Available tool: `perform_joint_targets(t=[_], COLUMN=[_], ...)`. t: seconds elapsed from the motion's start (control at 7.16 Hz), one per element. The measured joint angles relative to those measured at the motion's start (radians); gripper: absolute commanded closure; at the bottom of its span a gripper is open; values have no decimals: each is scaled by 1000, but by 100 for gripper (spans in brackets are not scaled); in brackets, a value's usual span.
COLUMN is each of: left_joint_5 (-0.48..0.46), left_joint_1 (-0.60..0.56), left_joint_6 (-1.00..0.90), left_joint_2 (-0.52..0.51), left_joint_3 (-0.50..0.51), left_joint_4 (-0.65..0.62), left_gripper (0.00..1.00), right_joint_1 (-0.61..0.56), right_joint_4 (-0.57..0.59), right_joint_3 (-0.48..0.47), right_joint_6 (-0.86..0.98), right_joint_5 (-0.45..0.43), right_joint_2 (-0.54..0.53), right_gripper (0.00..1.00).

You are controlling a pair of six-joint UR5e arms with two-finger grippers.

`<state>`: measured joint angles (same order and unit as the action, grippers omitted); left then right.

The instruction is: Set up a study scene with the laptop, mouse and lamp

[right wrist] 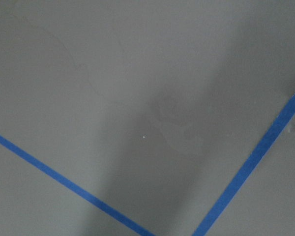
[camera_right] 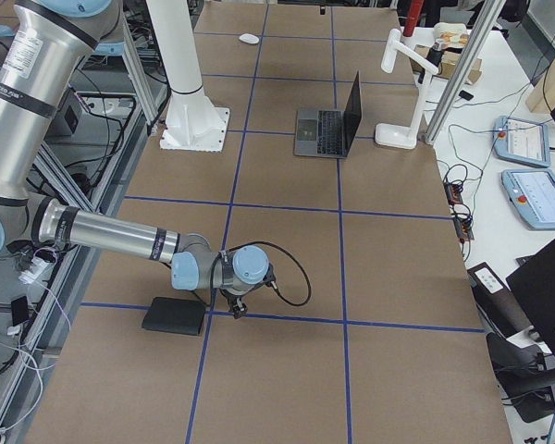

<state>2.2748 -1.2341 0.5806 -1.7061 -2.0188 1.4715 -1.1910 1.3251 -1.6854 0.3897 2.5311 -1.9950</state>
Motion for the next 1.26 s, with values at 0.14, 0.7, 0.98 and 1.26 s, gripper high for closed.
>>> perform_joint_targets(t=[0.14,0.7,0.98,1.26], left_joint_5=[0,-2,-3,-3], left_joint_1=[0,-2,-2,-2], left_joint_6=[2,10,33,48], left_joint_2=[-3,-9,-10,-10], left_joint_3=[-6,-19,-36,-46], left_joint_4=[0,0,0,1], left_gripper=[1,1,1,1], right_joint_1=[47,110,106,104], right_joint_4=[0,-1,-1,-1], right_joint_3=[36,97,119,123], right_joint_6=[46,156,196,220], right_joint_5=[35,85,85,85], right_joint_2=[2,-12,-16,-34], right_gripper=[4,8,9,11])
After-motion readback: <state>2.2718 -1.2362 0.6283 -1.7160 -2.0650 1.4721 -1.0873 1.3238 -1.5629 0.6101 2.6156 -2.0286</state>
